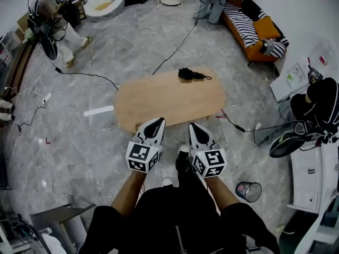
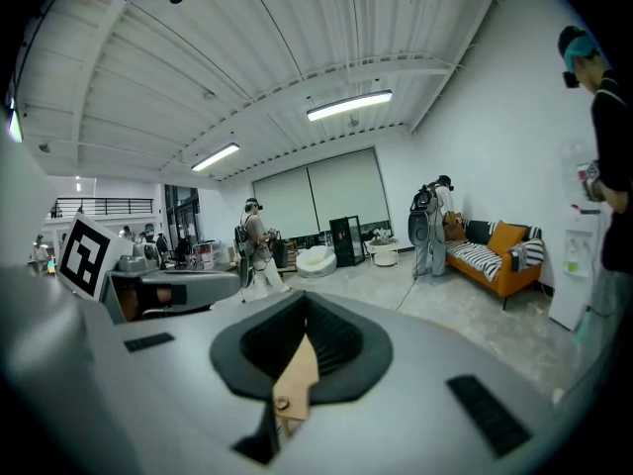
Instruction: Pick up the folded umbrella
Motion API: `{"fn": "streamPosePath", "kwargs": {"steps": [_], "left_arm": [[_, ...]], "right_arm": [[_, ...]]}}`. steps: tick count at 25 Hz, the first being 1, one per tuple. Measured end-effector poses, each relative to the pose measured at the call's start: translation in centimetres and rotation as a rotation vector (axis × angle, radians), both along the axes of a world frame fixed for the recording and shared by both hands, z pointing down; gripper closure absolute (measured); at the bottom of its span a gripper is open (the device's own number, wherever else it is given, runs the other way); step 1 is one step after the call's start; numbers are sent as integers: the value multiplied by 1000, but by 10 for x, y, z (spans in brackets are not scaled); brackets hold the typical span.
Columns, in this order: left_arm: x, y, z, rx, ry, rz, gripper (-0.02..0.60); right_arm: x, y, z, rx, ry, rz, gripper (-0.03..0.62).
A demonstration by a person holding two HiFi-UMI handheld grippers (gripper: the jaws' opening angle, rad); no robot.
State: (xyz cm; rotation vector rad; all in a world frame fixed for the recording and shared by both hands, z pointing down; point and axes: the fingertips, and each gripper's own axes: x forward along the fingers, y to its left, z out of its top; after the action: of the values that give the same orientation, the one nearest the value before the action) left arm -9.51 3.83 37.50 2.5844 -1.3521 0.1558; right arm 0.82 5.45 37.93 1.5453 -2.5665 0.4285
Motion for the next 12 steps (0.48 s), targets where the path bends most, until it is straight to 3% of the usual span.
{"fn": "streamPosePath", "kwargs": {"steps": [12], "left_arm": [[6,-93,-10,15,-3,-94,563]], "right_arm": [[2,-106,-13,18,-12,-101,583]]}}
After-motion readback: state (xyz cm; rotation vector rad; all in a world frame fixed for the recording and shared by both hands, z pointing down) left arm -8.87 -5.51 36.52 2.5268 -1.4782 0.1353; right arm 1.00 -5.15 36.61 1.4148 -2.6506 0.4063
